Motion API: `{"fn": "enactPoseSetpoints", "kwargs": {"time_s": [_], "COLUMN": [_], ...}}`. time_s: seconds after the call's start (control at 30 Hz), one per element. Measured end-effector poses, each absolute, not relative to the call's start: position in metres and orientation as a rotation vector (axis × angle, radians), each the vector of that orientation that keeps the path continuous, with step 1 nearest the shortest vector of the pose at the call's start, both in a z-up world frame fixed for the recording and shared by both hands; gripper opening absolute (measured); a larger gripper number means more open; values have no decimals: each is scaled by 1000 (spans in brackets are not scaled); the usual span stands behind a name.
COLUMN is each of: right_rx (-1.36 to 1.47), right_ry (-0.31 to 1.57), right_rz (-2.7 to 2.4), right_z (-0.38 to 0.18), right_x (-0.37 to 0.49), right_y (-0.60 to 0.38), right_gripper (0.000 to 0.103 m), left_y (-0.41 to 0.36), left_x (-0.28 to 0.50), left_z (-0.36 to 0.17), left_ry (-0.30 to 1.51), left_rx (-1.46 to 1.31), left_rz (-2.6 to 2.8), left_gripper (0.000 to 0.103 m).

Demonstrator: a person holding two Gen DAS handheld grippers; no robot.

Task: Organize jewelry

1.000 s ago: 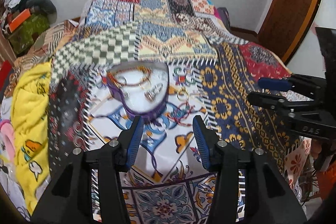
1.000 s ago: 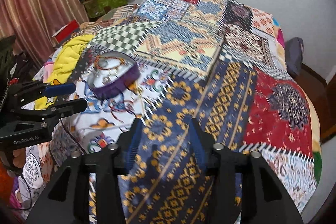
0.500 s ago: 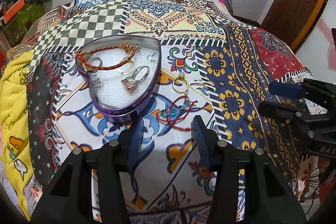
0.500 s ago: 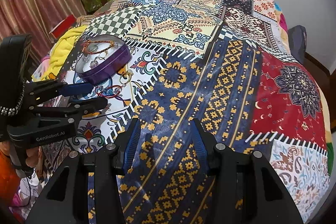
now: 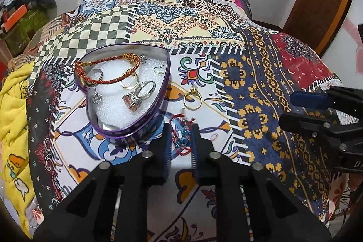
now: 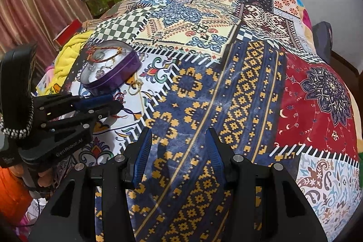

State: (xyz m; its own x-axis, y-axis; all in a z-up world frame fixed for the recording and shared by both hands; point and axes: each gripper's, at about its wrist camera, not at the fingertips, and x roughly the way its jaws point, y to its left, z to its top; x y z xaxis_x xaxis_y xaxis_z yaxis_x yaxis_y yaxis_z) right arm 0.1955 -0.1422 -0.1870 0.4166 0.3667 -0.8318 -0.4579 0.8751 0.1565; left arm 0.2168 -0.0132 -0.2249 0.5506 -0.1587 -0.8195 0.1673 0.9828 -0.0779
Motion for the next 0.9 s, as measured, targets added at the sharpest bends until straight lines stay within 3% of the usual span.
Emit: {"fn": "enactPoseSetpoints", "kwargs": {"time_s": [0.1,0.13,0.83,0.9], "right_rx": [-110,-117,-243,-253], "right_ry": [1009,1004,1043,1024], "right_rz": [533,539,599,592], "right_z": [-184,-182,-211,-210], "right_x": [194,194,232,230], "right_y": [-135,-131,-51,-52], "right_gripper": [45,45,45,37], "left_y": [-10,-8,58,59], "left_x": [209,205,183,185], "left_z": [-222,-221,-187,-191], "left_ry": [965,963,848,871], "left_rx": [1,-6,-92,-99], "left_rz": [-187,-185,-118,-138], "left_gripper": [13,5,6,6]}}
